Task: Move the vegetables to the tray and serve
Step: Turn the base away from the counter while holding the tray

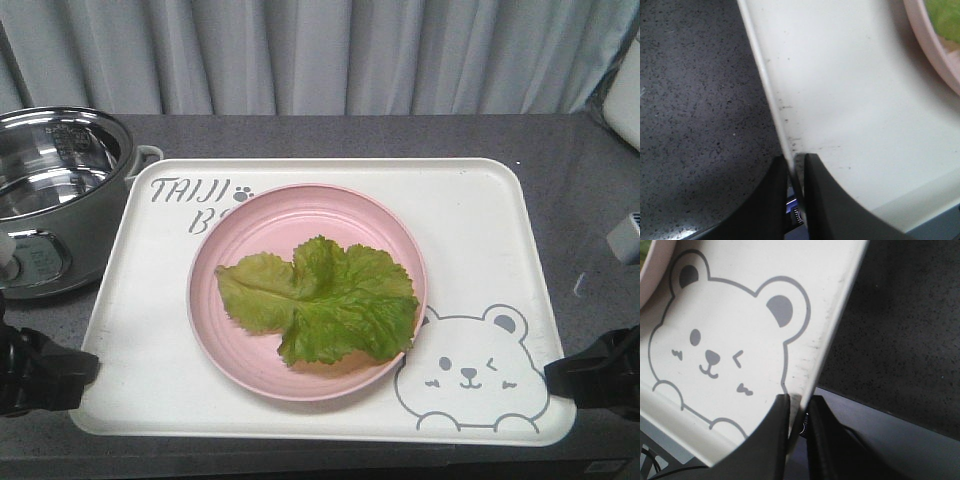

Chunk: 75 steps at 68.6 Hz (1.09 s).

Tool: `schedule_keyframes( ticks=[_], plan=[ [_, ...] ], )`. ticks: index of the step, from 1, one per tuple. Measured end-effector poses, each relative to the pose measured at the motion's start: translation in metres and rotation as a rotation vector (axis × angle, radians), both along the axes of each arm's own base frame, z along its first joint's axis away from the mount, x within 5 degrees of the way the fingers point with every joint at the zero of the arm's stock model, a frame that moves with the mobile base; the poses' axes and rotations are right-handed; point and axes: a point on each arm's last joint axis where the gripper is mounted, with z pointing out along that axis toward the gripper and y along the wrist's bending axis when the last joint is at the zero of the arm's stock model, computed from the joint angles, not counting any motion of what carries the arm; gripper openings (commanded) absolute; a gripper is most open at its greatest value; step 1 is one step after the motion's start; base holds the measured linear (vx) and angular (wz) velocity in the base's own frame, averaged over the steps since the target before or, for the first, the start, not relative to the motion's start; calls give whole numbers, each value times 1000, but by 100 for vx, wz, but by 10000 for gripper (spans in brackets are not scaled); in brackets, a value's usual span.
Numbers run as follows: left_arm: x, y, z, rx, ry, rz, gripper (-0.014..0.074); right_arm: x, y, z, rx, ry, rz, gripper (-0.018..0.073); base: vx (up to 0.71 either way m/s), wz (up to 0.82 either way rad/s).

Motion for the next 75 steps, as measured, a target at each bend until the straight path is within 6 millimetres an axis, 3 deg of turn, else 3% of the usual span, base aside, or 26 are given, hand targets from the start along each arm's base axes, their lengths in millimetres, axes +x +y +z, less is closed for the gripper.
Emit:
schedule_keyframes(
  ticks=[34, 75],
  plan=[
    [0, 0, 0, 1, 0, 0, -6, 0, 0, 0, 0, 0, 0, -1, -2, -22],
    [0, 0, 0, 1, 3, -1, -6, 0, 0, 0, 0, 1, 1, -1, -2, -45]
  ],
)
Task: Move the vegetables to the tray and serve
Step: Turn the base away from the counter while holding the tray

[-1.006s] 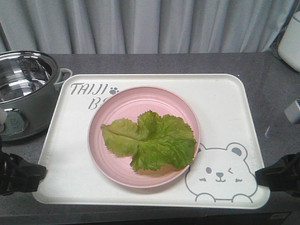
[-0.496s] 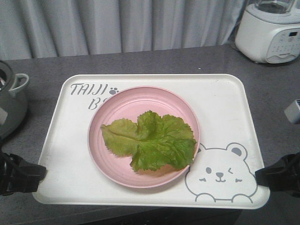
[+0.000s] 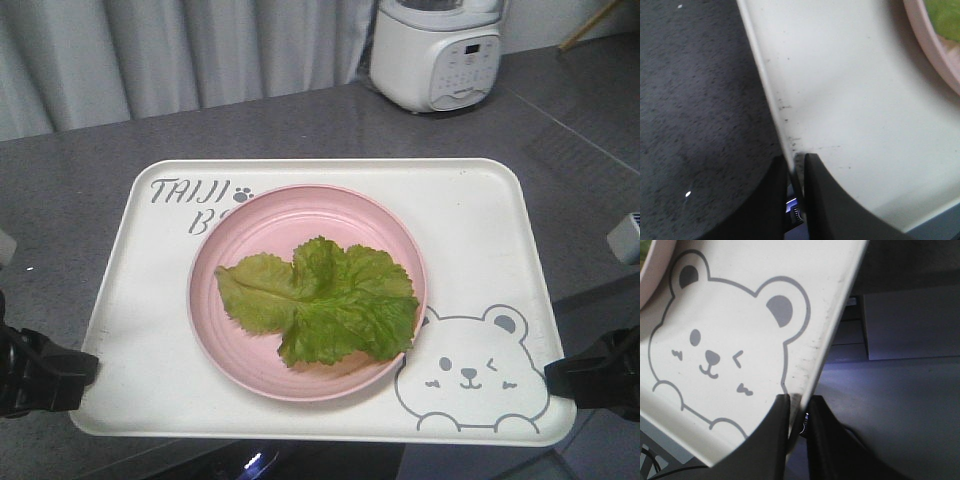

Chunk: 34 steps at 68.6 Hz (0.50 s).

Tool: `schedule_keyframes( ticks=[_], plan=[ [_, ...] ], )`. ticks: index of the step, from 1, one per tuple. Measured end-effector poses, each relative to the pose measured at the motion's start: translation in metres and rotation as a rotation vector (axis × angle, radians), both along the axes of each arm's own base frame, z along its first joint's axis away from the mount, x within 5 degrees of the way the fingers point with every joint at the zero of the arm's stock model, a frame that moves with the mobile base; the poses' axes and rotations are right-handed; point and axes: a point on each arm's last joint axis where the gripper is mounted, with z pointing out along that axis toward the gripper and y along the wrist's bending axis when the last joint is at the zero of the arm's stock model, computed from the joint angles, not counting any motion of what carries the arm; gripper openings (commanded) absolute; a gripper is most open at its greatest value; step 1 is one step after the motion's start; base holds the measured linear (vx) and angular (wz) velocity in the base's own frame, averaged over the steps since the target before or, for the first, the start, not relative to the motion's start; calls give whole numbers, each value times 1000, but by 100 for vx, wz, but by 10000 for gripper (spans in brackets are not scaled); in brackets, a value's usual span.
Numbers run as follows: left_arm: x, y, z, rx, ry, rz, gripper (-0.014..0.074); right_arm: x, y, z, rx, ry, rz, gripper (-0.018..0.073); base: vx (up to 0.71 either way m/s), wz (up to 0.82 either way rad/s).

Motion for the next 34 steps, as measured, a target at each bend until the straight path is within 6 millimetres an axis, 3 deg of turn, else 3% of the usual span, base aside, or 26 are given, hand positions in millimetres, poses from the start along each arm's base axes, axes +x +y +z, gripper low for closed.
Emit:
schedule_keyframes(
  ticks=[34],
  plan=[
    [0, 0, 0, 0, 0, 0, -6, 0, 0, 0, 0, 0, 0, -1, -3, -46]
  ],
)
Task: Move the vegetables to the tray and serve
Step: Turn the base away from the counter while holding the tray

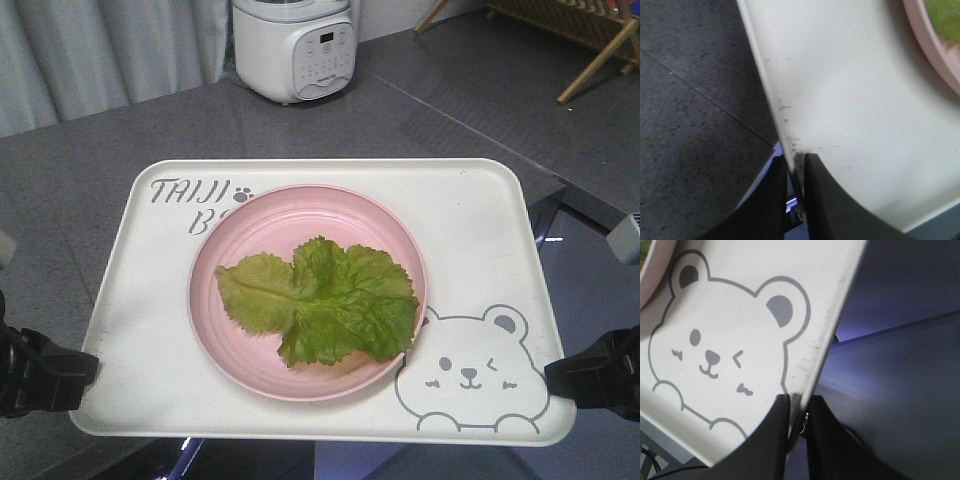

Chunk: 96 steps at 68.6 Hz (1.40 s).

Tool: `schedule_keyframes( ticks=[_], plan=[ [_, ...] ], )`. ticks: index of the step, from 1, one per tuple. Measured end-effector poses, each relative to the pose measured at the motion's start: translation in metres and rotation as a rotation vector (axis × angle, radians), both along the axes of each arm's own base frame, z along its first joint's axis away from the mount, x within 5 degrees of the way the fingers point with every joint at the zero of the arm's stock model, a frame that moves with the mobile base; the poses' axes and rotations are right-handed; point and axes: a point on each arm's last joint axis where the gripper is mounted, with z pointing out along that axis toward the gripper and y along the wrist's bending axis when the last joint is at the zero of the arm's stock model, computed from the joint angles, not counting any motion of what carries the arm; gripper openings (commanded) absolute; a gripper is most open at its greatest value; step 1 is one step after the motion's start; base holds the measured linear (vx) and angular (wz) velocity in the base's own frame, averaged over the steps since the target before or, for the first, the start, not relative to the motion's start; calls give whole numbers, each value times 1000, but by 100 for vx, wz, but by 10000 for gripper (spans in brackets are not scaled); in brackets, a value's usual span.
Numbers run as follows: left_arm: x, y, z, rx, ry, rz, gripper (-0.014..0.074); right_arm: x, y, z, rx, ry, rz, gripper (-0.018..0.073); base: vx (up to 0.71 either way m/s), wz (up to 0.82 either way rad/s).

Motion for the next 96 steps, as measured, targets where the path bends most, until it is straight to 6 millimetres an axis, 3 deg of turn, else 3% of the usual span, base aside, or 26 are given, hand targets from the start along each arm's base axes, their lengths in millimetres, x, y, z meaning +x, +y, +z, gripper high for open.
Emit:
schedule_keyframes(
  ticks=[96],
  plan=[
    [0, 0, 0, 0, 0, 0, -6, 0, 0, 0, 0, 0, 0, -1, -2, -34]
  ],
)
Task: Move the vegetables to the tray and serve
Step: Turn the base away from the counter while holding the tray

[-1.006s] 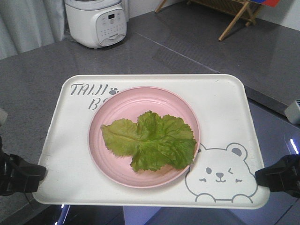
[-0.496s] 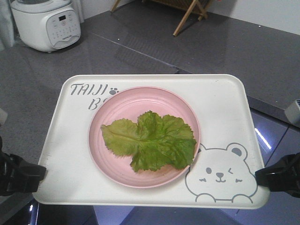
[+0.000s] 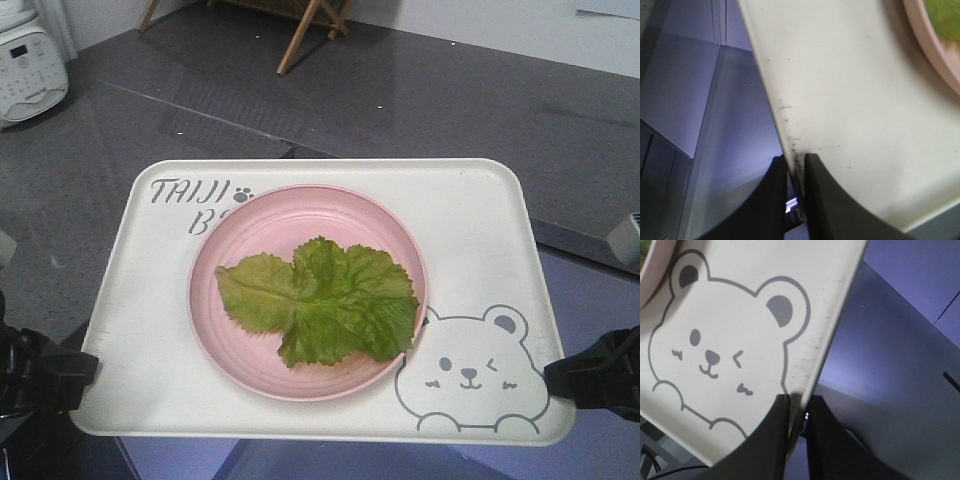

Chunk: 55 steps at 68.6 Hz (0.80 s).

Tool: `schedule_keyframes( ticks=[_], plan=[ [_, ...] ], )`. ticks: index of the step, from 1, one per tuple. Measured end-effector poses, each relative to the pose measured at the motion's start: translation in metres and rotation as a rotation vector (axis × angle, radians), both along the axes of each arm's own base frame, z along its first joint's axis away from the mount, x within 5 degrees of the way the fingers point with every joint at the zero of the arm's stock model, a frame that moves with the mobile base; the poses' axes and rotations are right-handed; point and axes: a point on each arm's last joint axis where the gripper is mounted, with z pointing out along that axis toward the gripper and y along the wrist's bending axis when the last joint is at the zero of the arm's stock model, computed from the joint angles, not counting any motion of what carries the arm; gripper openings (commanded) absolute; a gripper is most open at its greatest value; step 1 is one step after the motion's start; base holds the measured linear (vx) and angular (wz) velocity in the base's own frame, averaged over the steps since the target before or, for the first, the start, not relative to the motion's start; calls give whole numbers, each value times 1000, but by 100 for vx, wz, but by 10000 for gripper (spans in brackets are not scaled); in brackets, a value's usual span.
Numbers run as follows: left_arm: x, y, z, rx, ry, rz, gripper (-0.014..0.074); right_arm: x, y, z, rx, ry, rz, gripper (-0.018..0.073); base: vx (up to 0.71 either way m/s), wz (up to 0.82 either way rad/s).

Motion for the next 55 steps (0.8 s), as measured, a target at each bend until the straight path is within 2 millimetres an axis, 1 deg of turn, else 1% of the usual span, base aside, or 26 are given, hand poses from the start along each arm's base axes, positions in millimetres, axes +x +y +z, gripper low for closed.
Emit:
schedule_keyframes(
  ticks=[23, 55],
  plan=[
    [0, 0, 0, 0, 0, 0, -6, 0, 0, 0, -1, 0, 0, -1, 1, -32],
    [0, 0, 0, 0, 0, 0, -6, 0, 0, 0, -1, 0, 0, -1, 4, -24]
  ],
)
